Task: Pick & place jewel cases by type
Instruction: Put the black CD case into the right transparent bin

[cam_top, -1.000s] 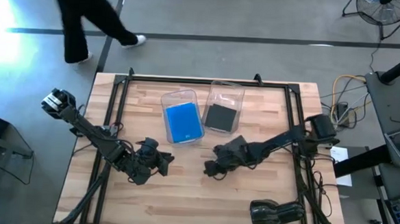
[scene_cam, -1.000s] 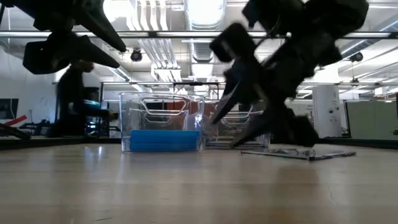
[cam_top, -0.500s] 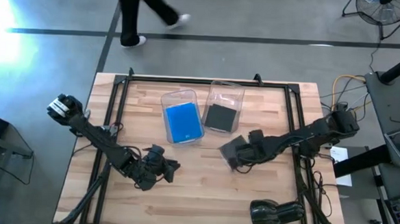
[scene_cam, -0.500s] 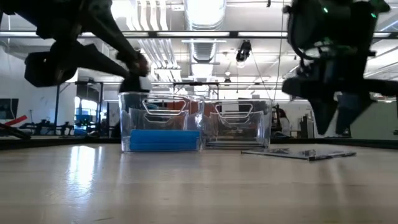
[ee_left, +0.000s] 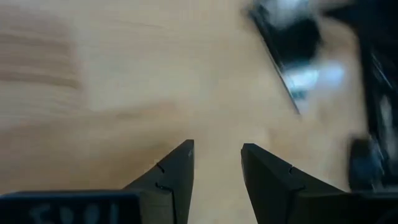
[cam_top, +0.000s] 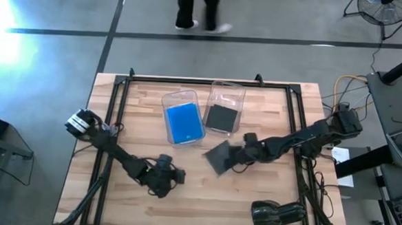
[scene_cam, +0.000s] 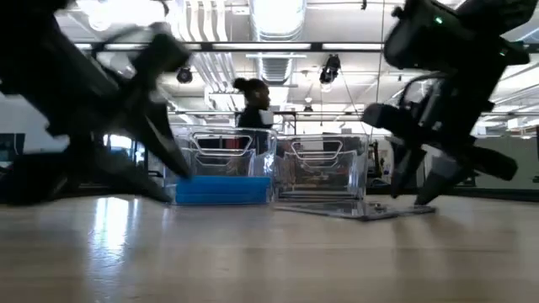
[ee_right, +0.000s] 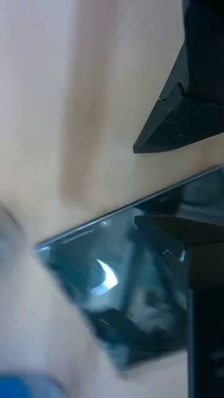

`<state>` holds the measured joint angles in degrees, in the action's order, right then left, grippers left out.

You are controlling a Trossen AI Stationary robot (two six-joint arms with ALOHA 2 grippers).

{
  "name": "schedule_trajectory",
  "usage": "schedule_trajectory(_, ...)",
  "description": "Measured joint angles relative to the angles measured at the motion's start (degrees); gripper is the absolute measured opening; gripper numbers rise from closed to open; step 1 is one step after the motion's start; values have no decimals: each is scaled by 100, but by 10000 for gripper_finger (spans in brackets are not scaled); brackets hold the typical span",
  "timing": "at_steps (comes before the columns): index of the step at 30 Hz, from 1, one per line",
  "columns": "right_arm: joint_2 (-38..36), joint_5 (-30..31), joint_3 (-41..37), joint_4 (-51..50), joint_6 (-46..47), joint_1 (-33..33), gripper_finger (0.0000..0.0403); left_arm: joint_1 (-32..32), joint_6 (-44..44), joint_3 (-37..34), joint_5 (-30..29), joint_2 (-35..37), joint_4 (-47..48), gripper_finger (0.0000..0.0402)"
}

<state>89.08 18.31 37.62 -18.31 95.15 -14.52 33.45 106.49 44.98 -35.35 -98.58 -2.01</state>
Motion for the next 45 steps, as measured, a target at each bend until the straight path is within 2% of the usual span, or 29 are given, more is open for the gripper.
schedule_trajectory(3,97,-686,241,424,-362,-15,166,-135,597,11,-44,-286,-35,114)
schedule_trajectory(7,235,-1124,464,600,-821,-31,166,-293,639,22,-36,-398,-166,114)
schedule_trajectory(12,606,-1603,611,868,-1171,-29,166,-629,1091,12,-505,-334,70,114)
schedule_trajectory(14,710,-1606,664,866,-1180,-76,166,-848,957,10,-552,-324,135,114)
schedule_trajectory(18,633,-1196,749,772,-1296,-173,166,-1151,29,-1,-61,-315,-155,114)
schedule_trajectory(21,400,-740,814,365,-1283,-164,166,-1295,-454,-1,82,-335,-407,114)
schedule_trajectory(24,334,-566,775,-2,-1336,-74,166,-1450,-781,-1,212,-335,-464,115)
schedule_trajectory(29,443,-785,734,128,-1436,-29,166,-1591,-1289,140,283,-428,-508,115)
schedule_trajectory(36,924,-1305,821,1037,-1708,-59,166,-1585,-1639,768,346,-962,-444,115)
schedule_trajectory(41,878,-1389,864,954,-1863,-68,166,-1585,-1358,1269,343,-1293,315,115)
schedule_trajectory(45,876,-1670,844,980,-2034,-105,165,-1585,-1562,1391,473,-1271,589,115)
